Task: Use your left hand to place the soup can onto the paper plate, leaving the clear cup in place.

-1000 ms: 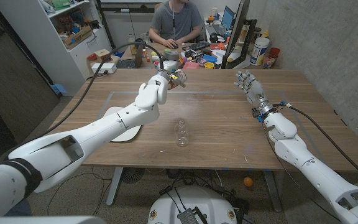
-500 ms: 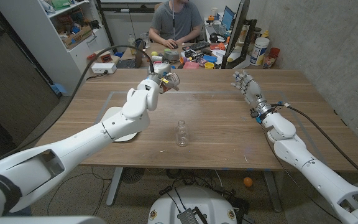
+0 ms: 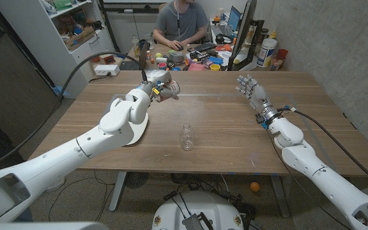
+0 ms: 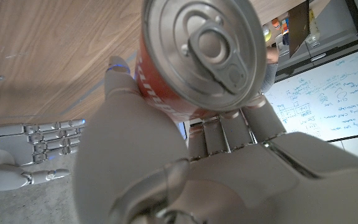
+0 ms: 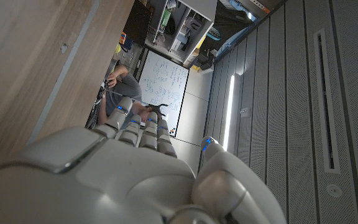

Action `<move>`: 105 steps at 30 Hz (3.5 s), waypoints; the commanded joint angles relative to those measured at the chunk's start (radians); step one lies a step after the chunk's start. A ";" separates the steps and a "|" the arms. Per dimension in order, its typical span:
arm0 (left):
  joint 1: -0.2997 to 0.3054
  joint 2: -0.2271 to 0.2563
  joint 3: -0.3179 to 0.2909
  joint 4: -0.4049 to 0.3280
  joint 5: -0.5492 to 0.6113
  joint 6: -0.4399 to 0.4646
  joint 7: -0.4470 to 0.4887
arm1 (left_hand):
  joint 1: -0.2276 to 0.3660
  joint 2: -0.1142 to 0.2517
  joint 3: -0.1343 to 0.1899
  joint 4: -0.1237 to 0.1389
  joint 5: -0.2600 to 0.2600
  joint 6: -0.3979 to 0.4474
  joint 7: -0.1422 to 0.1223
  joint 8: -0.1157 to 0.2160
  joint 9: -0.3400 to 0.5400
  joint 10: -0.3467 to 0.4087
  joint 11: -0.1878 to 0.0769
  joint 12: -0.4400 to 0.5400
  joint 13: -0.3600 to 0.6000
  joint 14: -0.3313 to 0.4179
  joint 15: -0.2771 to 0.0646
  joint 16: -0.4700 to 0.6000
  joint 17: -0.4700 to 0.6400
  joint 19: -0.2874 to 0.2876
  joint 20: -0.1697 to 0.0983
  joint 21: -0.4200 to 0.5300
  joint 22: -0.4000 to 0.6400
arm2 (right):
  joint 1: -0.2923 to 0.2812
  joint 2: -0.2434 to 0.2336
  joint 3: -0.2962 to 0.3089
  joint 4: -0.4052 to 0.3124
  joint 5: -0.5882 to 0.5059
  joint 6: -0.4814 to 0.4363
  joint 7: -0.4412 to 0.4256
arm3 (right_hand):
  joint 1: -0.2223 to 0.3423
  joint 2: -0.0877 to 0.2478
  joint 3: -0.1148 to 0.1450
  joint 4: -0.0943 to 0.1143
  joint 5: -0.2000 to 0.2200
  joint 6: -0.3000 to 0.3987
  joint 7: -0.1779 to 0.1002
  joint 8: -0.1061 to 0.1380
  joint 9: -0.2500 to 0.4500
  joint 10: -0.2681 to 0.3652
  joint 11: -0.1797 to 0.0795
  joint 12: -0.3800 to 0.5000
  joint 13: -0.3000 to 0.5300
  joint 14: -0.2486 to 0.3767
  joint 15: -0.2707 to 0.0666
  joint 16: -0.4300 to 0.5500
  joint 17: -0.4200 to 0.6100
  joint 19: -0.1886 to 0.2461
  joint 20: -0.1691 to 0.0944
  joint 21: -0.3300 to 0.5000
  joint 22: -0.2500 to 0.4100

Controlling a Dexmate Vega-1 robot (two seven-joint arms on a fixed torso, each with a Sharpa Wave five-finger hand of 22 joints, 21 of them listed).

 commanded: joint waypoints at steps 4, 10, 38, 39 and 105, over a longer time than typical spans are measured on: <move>0.185 0.172 -0.194 -0.072 -0.136 -0.244 0.078 | 0.174 0.165 -0.010 0.000 -0.004 0.314 -0.139 0.001 0.005 0.294 -0.285 -0.002 0.005 0.272 -0.265 0.007 0.005 0.012 -0.039 -0.002 0.002 | -0.034 -0.011 -0.005 -0.056 -0.018 -0.025 -0.042 | -0.002 0.058 0.005 0.002 0.001 0.006 0.003 -0.003 0.002 0.008 -0.003 -0.002 0.003 0.007 -0.001 0.000 -0.001 0.004 -0.003 -0.005 0.004; 0.261 0.251 -0.281 -0.081 -0.187 -0.328 0.108 | 0.176 0.166 -0.011 0.000 -0.004 0.316 -0.138 0.001 0.006 0.294 -0.284 -0.005 0.006 0.272 -0.265 0.006 0.005 0.009 -0.040 -0.003 0.002 | -0.034 -0.011 -0.013 -0.067 -0.032 -0.034 -0.052 | -0.003 0.058 0.005 0.002 0.001 0.006 0.004 -0.003 0.002 0.008 -0.003 -0.002 0.003 0.007 -0.002 0.000 -0.001 0.005 -0.003 -0.006 0.005; 0.742 0.417 -0.709 -0.157 -0.217 -0.264 0.140 | 0.188 0.167 -0.016 -0.003 -0.003 0.320 -0.153 -0.003 0.006 0.298 -0.284 -0.015 0.009 0.268 -0.265 0.000 0.006 0.001 -0.040 -0.005 0.004 | -0.023 0.005 -0.048 -0.104 -0.070 -0.064 -0.085 | -0.004 0.057 0.005 0.003 0.001 0.004 0.001 -0.003 0.003 0.005 -0.005 -0.003 0.003 0.008 -0.004 0.000 -0.001 0.008 -0.004 -0.014 0.005; 0.769 0.408 -0.736 -0.158 -0.209 -0.265 0.134 | 0.188 0.167 -0.016 -0.003 -0.003 0.319 -0.153 -0.003 0.006 0.298 -0.284 -0.015 0.009 0.268 -0.265 0.000 0.006 0.001 -0.040 -0.005 0.004 | -0.022 0.007 -0.050 -0.106 -0.070 -0.068 -0.087 | -0.004 0.057 0.005 0.003 0.001 0.003 0.000 -0.003 0.003 0.006 -0.002 -0.003 0.003 0.008 -0.002 0.000 -0.001 0.009 -0.003 -0.015 0.005; 0.716 0.168 -0.664 0.055 0.126 -0.182 0.126 | 0.199 0.167 -0.029 -0.001 -0.001 0.323 -0.155 -0.008 0.010 0.305 -0.284 -0.033 0.011 0.268 -0.266 -0.007 0.009 0.001 -0.036 -0.001 0.006 | -0.029 0.001 -0.066 -0.155 -0.111 -0.098 -0.133 | -0.005 0.057 0.006 0.002 0.001 0.000 0.002 -0.003 0.003 0.005 -0.005 -0.003 0.003 0.009 -0.003 -0.001 -0.001 0.016 -0.004 -0.034 0.006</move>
